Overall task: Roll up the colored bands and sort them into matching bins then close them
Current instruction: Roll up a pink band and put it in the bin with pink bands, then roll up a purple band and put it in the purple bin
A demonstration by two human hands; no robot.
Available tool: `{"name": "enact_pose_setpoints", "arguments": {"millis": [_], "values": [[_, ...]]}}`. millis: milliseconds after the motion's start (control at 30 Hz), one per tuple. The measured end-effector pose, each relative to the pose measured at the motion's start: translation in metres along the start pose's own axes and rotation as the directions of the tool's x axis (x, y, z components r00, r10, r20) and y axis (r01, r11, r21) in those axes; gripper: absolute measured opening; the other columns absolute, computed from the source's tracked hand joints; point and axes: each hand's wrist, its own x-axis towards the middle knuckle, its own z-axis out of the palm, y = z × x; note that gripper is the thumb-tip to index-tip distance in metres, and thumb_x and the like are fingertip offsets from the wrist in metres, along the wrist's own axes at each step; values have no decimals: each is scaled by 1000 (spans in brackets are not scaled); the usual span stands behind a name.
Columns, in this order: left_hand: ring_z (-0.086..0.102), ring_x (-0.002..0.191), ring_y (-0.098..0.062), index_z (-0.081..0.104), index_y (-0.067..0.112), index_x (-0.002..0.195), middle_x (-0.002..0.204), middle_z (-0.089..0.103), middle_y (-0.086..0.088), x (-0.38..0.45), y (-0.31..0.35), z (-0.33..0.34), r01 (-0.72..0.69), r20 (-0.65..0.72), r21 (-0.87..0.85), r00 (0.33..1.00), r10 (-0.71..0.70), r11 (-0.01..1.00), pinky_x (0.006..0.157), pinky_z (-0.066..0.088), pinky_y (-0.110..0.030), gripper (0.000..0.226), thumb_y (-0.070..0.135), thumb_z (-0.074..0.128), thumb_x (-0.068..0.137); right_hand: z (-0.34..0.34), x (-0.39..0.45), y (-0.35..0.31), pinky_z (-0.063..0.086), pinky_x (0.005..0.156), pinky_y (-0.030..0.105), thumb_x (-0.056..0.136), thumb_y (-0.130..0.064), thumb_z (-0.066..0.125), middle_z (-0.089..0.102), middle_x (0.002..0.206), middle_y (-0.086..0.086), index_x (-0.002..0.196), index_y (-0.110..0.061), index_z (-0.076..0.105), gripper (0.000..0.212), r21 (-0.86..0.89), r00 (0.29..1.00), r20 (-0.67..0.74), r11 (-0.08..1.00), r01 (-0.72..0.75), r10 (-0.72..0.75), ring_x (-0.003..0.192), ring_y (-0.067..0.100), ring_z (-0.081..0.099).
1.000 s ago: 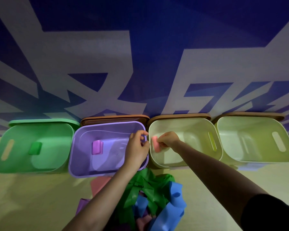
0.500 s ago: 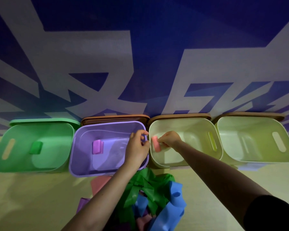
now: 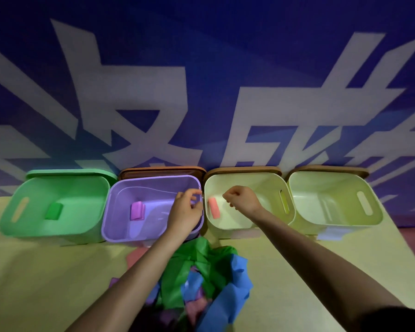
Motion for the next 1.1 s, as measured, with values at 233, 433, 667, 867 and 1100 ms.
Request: {"name": "enact_pose_setpoints", "arguments": {"millis": [233,433,667,867,1100], "values": [[57,62,0,61,16,106,86,59,1,-58,18,-26,-118,51,-157,991,128,980,61,43,-11,24,1,51,91,-4,-99,-19,43,54,18,92,-14,59,65,70,-1,90,-3,68,14,329,987,-28,931,161,-161,57,5,57],[53,73,-11,62,11,107,90,60,-2,-111,-21,-33,-100,131,-85,985,111,991,65,41,-19,22,1,51,92,14,-154,6,43,54,20,92,-11,58,65,70,0,90,2,68,16,358,981,73,923,140,-177,56,7,56],[55,78,-16,65,10,109,91,61,-5,-147,-112,-19,45,206,149,976,-76,988,61,38,-10,25,2,55,87,50,-183,66,39,47,15,91,-7,54,60,68,10,74,-8,62,18,196,993,121,980,-37,14,55,13,51],[66,90,-36,66,7,88,90,68,-21,-144,-155,-20,165,130,160,974,-187,973,73,47,-30,11,-2,62,82,96,-191,86,42,58,27,90,-16,56,59,66,4,65,-19,58,25,-12,959,280,999,-39,41,59,11,50],[56,72,-7,55,25,79,75,60,7,-172,-160,-7,69,316,119,943,-103,991,67,46,-17,20,20,75,81,132,-202,81,45,77,29,87,-29,62,63,83,-2,92,-8,71,23,-196,909,409,966,169,-76,82,7,55]]}}
